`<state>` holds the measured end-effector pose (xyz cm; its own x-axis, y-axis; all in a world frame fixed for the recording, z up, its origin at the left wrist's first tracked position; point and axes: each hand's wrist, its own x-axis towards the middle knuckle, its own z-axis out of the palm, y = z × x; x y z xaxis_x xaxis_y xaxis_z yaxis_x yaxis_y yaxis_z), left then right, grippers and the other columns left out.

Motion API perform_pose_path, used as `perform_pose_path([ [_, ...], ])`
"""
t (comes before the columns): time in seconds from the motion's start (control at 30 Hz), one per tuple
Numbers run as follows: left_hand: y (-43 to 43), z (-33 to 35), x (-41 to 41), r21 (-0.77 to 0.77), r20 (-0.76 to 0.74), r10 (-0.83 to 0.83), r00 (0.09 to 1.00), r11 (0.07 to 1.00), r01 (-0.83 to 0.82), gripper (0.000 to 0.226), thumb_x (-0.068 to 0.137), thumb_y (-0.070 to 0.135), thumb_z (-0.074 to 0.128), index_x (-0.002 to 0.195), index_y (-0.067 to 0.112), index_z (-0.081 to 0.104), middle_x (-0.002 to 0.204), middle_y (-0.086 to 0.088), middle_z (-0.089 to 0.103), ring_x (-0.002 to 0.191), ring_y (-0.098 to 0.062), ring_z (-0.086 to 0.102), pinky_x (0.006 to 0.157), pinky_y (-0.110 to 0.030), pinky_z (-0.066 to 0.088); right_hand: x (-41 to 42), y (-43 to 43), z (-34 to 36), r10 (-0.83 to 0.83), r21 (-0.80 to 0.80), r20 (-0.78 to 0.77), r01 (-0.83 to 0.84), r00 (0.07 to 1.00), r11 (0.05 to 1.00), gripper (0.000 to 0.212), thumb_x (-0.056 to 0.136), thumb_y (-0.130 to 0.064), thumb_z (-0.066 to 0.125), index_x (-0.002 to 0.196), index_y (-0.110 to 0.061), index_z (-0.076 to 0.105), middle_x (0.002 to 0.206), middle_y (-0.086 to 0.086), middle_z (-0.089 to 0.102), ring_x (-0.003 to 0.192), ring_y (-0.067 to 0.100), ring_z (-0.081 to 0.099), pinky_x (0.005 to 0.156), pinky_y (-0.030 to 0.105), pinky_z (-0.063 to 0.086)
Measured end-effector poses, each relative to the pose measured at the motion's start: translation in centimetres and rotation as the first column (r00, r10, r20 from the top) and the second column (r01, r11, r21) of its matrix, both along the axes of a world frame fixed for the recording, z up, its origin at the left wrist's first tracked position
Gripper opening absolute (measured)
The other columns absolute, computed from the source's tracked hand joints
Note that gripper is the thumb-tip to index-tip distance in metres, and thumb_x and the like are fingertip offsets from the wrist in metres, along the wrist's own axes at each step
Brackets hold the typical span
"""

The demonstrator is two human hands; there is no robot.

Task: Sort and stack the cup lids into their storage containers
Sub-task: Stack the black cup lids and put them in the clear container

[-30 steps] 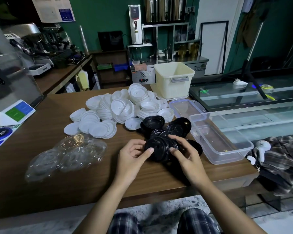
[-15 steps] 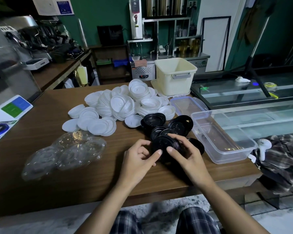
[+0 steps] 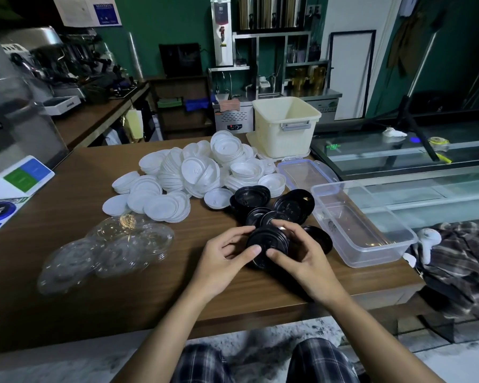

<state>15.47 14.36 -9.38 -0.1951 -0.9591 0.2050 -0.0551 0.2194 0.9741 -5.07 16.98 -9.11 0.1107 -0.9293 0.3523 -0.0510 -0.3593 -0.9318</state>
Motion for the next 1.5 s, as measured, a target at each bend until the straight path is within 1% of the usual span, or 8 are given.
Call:
perform_pose_path([
  [0.2,0.2,-0.6,-0.2,-0.034,0.009,0.027,1.0,0.999,-0.027,0.037,0.088,0.023,0.083,0.12,0.041,0.074,0.115,0.001,0.077,0.104,-0.015,0.074,0.092,-0.029,0.056,0.1,0.0,0.0,-0.001,-0.029,-0.049,0.0,0.999,1.0,0.056,0.086,-0.002,0.084,0.136,-0.016,0.064,0.133,-0.002,0.071,0.13,0.013,0.063,0.112,0.022,0.043],
  [0.37,-0.4,0.2,-0.6,-0.095,0.105,0.073,0.992,0.994,-0.063,0.04,0.089,0.057,0.069,0.123,0.036,0.074,0.112,0.007,0.077,0.105,-0.013,0.071,0.098,-0.038,0.057,-0.9,-0.1,1.5,-0.053,-0.034,0.005,0.053,0.999,0.998,0.054,0.084,0.004,0.084,0.132,-0.015,0.065,0.125,0.0,0.074,0.121,0.015,0.068,0.104,0.02,0.048],
  [0.5,-1.8,0.8,-1.2,-0.357,0.275,0.204,0.939,0.929,-0.098,0.021,0.099,0.023,0.069,0.119,0.023,0.075,0.115,0.015,0.072,0.109,-0.007,0.068,0.093,-0.035,0.057,-2.3,-0.4,2.6,-0.183,-0.026,0.033,0.184,0.982,0.983,0.053,0.084,0.005,0.084,0.129,-0.017,0.068,0.122,-0.008,0.075,0.117,0.01,0.069,0.103,0.025,0.051],
  [0.67,-3.7,1.2,-2.9,-0.422,0.544,0.171,0.822,0.902,0.091,0.058,0.089,0.031,0.08,0.143,0.024,0.06,0.145,0.015,0.057,0.139,0.0,0.045,0.119,-0.028,0.038,-3.6,-0.5,2.9,-0.257,0.005,0.054,0.257,0.965,0.966,0.052,0.084,0.003,0.085,0.128,-0.022,0.07,0.127,-0.011,0.074,0.122,0.013,0.069,0.109,0.041,0.055],
  [0.87,-5.5,1.3,-4.4,-0.411,0.714,0.193,0.673,0.893,0.18,0.082,0.083,0.052,0.081,0.154,0.028,0.048,0.152,0.013,0.052,0.143,-0.005,0.039,0.121,-0.034,0.03,-3.9,-0.4,3.0,-0.279,-0.003,0.024,0.279,0.96,0.96,0.053,0.084,0.003,0.085,0.128,-0.024,0.07,0.128,-0.008,0.073,0.123,0.012,0.068,0.111,0.044,0.053],
  [1.13,-3.9,1.4,-1.1,-0.419,0.52,0.257,0.814,0.908,-0.019,0.08,0.075,0.04,0.091,0.146,0.022,0.059,0.139,0.017,0.052,0.124,0.007,0.05,0.109,-0.006,0.032,-2.4,-0.5,2.6,-0.248,0.008,0.029,0.247,0.968,0.969,0.052,0.083,0.01,0.082,0.126,-0.016,0.069,0.117,-0.014,0.075,0.112,0.004,0.07,0.098,0.019,0.052],
  [1.3,-2.6,1.5,1.4,-0.441,0.375,0.307,0.875,0.889,-0.123,0.07,0.073,0.037,0.093,0.136,0.023,0.065,0.133,0.016,0.059,0.124,-0.002,0.059,0.107,-0.03,0.049,-1.0,-0.8,2.1,-0.241,0.038,0.013,0.241,0.97,0.97,0.049,0.087,0.012,0.075,0.123,-0.021,0.07,0.113,-0.016,0.077,0.106,0.001,0.071,0.092,0.011,0.049],
  [1.5,-1.2,1.5,1.6,-0.465,0.287,0.284,0.915,0.876,-0.126,0.068,0.075,0.032,0.093,0.137,0.024,0.066,0.133,0.013,0.059,0.124,-0.011,0.061,0.098,-0.026,0.053,-0.1,-1.0,1.5,-0.219,0.052,-0.041,0.221,0.975,0.974,0.048,0.091,0.005,0.073,0.127,-0.026,0.071,0.117,-0.016,0.076,0.112,0.002,0.069,0.098,0.013,0.048],
])
